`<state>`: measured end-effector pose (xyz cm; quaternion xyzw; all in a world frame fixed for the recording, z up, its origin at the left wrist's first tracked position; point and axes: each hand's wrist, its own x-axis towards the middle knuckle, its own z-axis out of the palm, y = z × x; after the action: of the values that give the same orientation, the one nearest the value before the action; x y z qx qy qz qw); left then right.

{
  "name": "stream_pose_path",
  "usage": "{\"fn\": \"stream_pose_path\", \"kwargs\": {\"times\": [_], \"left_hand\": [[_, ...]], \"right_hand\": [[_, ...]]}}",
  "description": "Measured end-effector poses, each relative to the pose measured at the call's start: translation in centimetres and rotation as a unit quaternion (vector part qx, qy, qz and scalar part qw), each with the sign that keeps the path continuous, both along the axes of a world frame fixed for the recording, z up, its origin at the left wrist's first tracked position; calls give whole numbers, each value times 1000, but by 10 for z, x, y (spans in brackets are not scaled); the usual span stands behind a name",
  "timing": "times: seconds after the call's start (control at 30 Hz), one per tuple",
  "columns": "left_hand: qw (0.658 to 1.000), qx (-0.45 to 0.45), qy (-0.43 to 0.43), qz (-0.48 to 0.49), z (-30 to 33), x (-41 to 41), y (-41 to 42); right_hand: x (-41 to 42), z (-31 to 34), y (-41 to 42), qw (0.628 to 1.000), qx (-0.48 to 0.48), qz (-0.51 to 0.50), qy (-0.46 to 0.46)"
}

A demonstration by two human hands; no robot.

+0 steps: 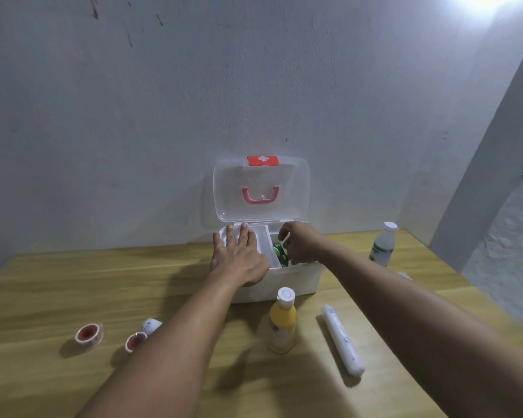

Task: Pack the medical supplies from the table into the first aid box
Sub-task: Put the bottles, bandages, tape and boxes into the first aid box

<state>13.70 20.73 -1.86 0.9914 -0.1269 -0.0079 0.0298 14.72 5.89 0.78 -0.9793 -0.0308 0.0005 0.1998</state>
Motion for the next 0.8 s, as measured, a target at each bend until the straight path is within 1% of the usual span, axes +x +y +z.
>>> {"fn": "stream_pose_path", "kwargs": {"times": [0.07, 0.17, 0.23, 0.3, 0.37, 0.43, 0.5, 0.57, 0.6, 0.7, 0.8], "left_hand": [[1000, -6, -1, 1, 0, 0, 0], [1000, -3, -6, -2, 0, 1, 2], [1000, -4, -16, -4, -1, 2, 4], [999, -16, -28, -7, -1, 4, 4], [999, -22, -26, -4, 0, 5, 2], [1000, -17, -18, -1, 3, 7, 0], [1000, -7, -21, -6, 5, 8, -2], [999, -3, -28, -19, 6, 7, -4], [999, -6, -29, -23, 6, 7, -5], [999, -24, -19, -23, 3, 9, -5], [999, -22, -17, -21, 0, 12, -5]], "right_hand": [[-5, 7, -7, 999, 25, -9, -30], [-19, 24, -28, 991, 64, -45, -108], [-32, 31, -52, 987, 77, -85, -114], [-46, 27, -83, 988, 29, -136, -66], [-62, 19, -111, 983, -59, -173, -3], [-79, 9, -131, 969, -140, -194, 58], [-92, 0, -142, 953, -180, -211, 120], [-103, -10, -149, 944, -185, -229, 152], [-107, -14, -150, 944, -173, -235, 157], [-115, -14, -151, 951, -105, -248, 151], [-118, -10, -155, 957, -76, -240, 140]]}}
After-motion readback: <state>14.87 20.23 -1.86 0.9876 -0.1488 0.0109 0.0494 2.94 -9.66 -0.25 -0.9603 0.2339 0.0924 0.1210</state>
